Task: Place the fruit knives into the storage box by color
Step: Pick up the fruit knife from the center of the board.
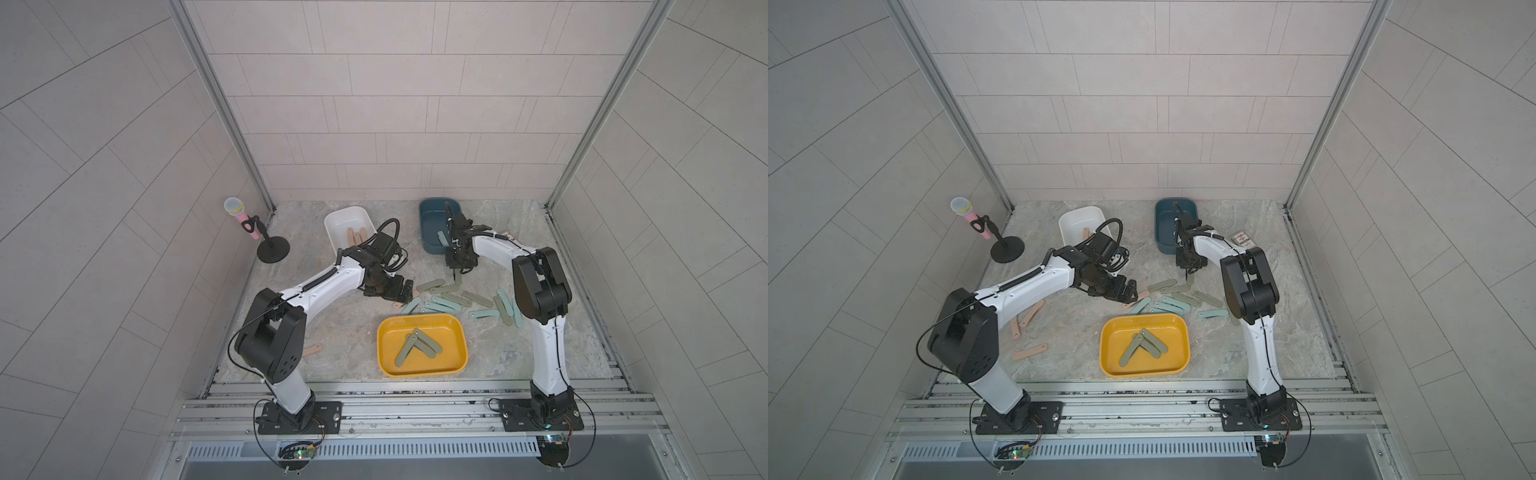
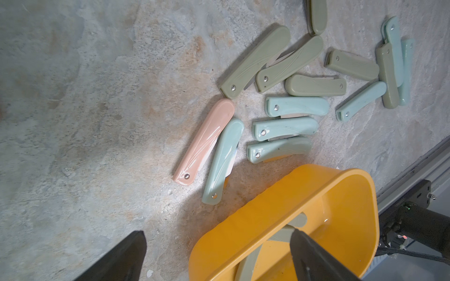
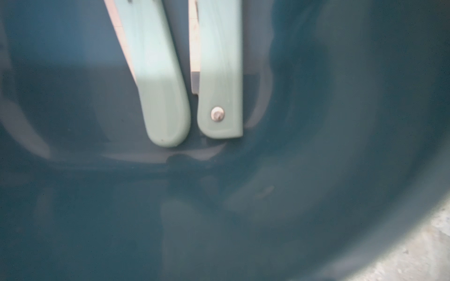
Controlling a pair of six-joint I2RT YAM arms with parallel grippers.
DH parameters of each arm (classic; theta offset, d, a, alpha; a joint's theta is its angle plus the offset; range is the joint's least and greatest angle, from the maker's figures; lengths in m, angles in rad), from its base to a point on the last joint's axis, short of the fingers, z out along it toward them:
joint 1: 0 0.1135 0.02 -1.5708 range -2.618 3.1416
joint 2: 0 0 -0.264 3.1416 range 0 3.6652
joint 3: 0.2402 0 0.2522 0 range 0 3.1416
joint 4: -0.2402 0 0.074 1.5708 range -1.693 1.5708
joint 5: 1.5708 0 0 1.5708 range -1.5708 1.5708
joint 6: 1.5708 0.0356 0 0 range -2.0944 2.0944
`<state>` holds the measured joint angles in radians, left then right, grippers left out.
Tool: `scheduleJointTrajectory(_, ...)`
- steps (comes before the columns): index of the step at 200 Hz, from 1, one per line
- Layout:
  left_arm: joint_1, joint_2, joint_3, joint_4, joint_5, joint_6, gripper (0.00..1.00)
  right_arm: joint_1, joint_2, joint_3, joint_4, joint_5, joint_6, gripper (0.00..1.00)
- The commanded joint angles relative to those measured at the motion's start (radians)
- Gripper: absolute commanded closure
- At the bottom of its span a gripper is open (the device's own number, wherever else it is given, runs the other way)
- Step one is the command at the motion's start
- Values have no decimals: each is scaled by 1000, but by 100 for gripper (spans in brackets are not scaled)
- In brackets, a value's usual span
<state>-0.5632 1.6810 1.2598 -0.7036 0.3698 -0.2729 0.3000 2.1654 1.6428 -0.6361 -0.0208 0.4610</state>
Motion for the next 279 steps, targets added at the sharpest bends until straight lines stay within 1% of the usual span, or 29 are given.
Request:
scheduleJointTrajectory(1,4,-18,-14,6,8,1,0,-6,28,18,-29,9,12,66)
scheduleJointTrajectory(36,4,-20,-17,7,11,0,0,-6,34,26,-28,9,18,65)
scheduleJointTrajectory(94,5,-20,-16,10,12,1,0,-6,25,22,-29,16,19,76)
scheduleJointTrajectory(142,4,-23,-17,7,10,-5,0,-15,-16,18,-34,33,10,79)
scheduleJointTrajectory(194,5,-23,-7,-11,-4,-10,0,-26,-82,-3,-39,43,4,81)
scheduleJointTrajectory(218,5,-31,-8,-17,-16,-8,0,-25,-116,-36,-27,44,6,81)
scheduleJointTrajectory(279,8,-26,-6,-16,-2,-13,0,-26,-147,-58,-32,55,0,82)
